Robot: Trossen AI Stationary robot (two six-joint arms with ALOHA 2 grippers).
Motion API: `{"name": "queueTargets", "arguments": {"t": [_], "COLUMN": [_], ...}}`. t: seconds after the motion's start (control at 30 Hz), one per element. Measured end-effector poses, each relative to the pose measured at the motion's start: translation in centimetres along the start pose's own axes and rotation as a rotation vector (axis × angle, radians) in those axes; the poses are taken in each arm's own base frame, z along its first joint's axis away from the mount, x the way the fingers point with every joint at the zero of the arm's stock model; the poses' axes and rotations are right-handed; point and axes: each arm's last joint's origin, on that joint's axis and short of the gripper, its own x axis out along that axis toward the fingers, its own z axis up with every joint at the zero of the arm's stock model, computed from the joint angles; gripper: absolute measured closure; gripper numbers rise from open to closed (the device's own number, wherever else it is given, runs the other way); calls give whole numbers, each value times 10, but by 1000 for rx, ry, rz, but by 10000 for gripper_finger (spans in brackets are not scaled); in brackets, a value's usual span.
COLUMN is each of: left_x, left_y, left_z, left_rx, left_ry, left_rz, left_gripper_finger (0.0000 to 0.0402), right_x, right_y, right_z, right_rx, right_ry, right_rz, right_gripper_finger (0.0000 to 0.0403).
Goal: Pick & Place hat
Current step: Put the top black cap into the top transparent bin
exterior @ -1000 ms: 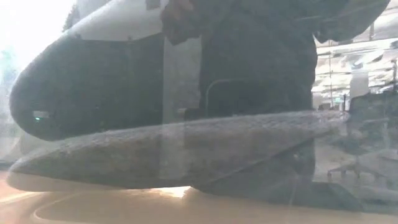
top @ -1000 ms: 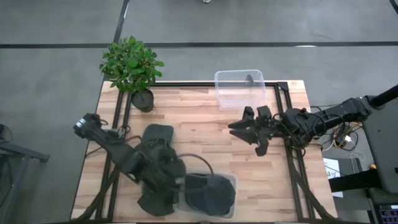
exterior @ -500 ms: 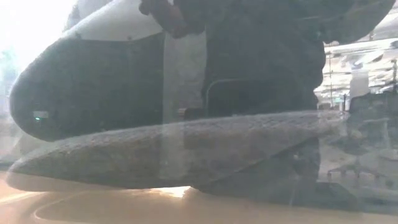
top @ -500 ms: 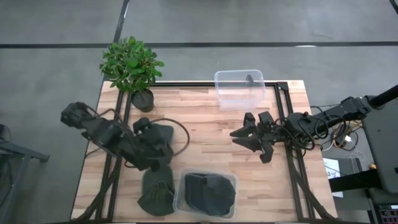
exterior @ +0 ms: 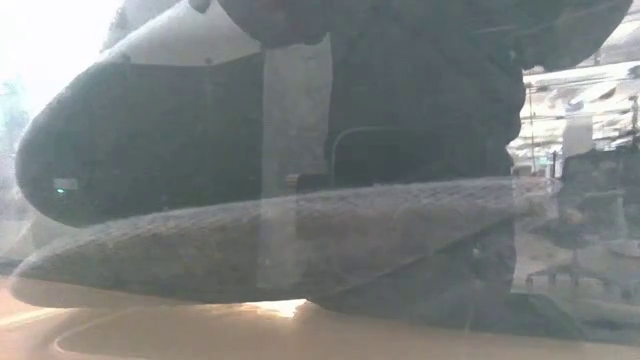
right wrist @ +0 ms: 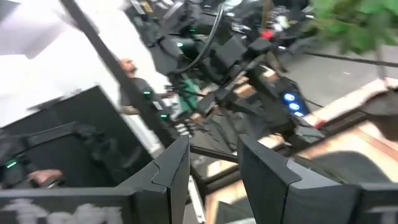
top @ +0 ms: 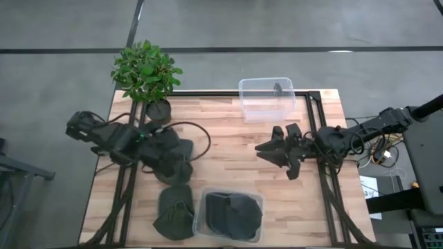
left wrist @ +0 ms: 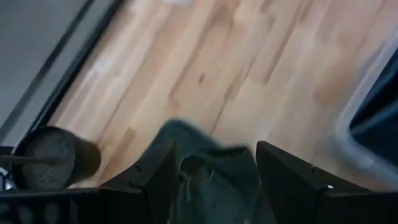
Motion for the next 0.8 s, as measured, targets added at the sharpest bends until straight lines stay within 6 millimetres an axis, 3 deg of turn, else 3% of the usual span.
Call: {"name": "queueTargets", "arguments": {"t": [0.23, 0.43, 0.6, 0.8], "left_x": [47, 94, 136, 181], "left_y": [3, 7, 12, 6], "left_z": [-2, -5, -14, -21], "left_rx": [200, 550, 765, 889], "left_ry": [159, 274, 324, 309], "left_rz": [12, -67, -77, -96], "left_gripper_finger": [189, 189, 189, 189], "right_x": [5, 13, 22, 35], "right_y": [-7, -10, -13, -17], "right_z": [-10, -18, -27, -41], "right_rx": [64, 71, 71, 89], "right_ry": [20, 39, 61, 80], "right_rz": [-110, -128, -145, -162], "right_gripper_finger": [275, 275, 275, 275]}}
